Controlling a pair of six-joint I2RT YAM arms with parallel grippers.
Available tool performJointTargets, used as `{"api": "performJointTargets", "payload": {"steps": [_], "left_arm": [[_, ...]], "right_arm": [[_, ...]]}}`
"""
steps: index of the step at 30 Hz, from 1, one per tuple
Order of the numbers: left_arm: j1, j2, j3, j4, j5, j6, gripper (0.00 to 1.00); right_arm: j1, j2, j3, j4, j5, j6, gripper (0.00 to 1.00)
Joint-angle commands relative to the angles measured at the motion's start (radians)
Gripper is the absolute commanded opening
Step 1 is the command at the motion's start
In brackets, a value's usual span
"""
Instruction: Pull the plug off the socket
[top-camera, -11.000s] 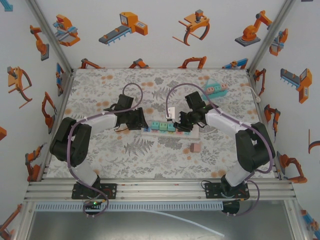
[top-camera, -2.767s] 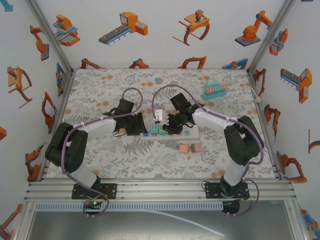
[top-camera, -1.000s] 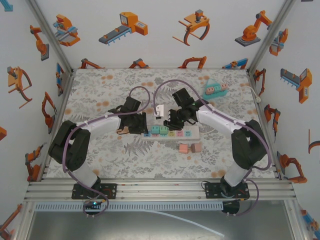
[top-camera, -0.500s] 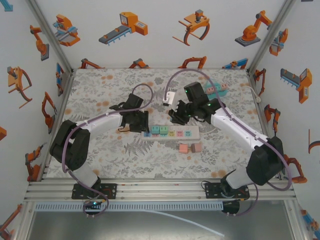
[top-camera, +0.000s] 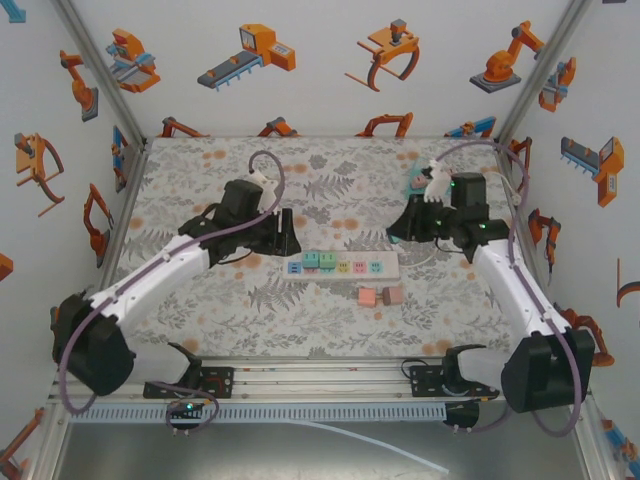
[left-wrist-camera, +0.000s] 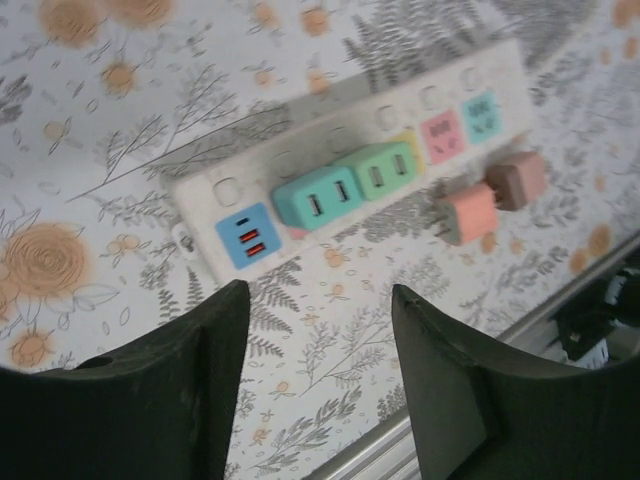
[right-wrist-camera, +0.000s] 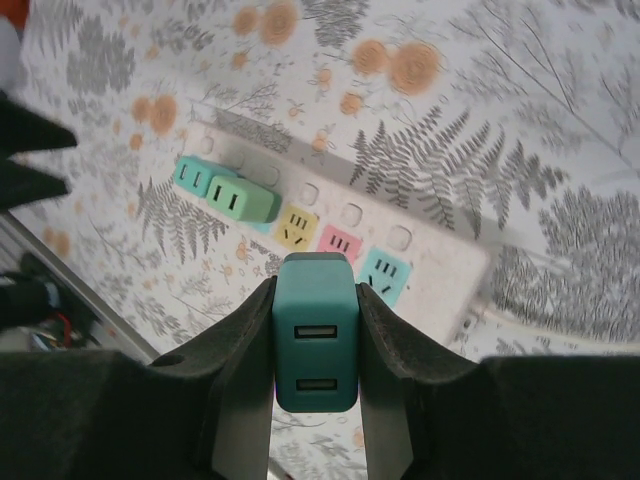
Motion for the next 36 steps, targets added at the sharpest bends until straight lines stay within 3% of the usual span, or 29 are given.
{"api": "performJointTargets", "payload": {"steps": [1, 4, 7, 12, 29, 36], "left_arm": [[-0.023, -0.084, -0.045, 0.058, 0.139, 0.090, 0.65], [-0.033, -0.144, -0.078, 0.090, 0.194, 0.104, 0.80], [-0.040, -0.188, -0.099, 0.106, 0.213, 0.116, 0.92], [-0.040, -0.230, -0.132, 0.108, 0.181, 0.127, 0.99], [-0.043, -0.204, -0.154, 0.140, 0.158, 0.124, 0.97], [-0.042, -0.200, -0.157, 0.142, 0.145, 0.118, 0.97]], "right_arm": [[-0.109, -0.053, -0.086, 0.022, -0.063, 0.189, 0.14], [-0.200, -0.086, -0.168, 0.002, -0.004, 0.216, 0.14], [-0.229, -0.101, -0.216, -0.043, 0.105, 0.207, 0.14], [-0.230, -0.082, -0.291, -0.037, 0.160, 0.232, 0.14], [-0.204, 0.029, -0.470, 0.165, 0.017, 0.298, 0.15], [-0.145, 0.030, -0.518, 0.237, 0.032, 0.367, 0.26]]}}
